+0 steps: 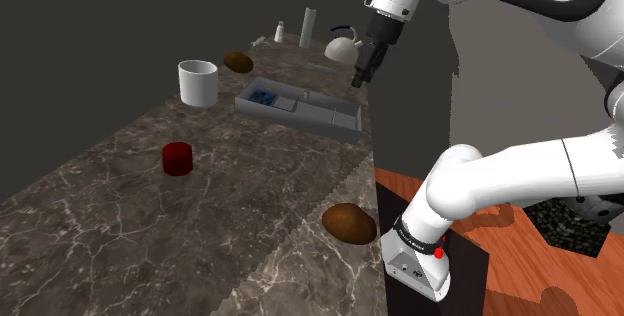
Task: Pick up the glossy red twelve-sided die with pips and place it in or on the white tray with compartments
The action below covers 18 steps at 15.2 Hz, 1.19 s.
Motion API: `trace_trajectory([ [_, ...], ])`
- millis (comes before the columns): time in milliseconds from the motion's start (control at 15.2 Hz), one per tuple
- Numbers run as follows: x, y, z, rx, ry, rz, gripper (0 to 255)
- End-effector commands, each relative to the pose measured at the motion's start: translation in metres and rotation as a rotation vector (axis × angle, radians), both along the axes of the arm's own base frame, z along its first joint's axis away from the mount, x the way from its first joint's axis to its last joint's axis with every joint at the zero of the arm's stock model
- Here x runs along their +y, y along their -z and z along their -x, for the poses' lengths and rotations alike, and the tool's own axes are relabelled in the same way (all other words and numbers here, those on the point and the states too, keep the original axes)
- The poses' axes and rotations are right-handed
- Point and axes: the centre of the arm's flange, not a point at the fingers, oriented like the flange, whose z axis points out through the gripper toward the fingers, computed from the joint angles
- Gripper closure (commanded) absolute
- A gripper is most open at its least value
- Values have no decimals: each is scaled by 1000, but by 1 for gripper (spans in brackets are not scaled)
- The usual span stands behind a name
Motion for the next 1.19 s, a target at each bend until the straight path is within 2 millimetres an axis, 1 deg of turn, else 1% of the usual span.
trace_trajectory([
  [0,0,0,0,0,0,0,0],
  [594,114,22,-48,6,-37,44,0],
  [1122,215,46,-86,11,-70,82,0],
])
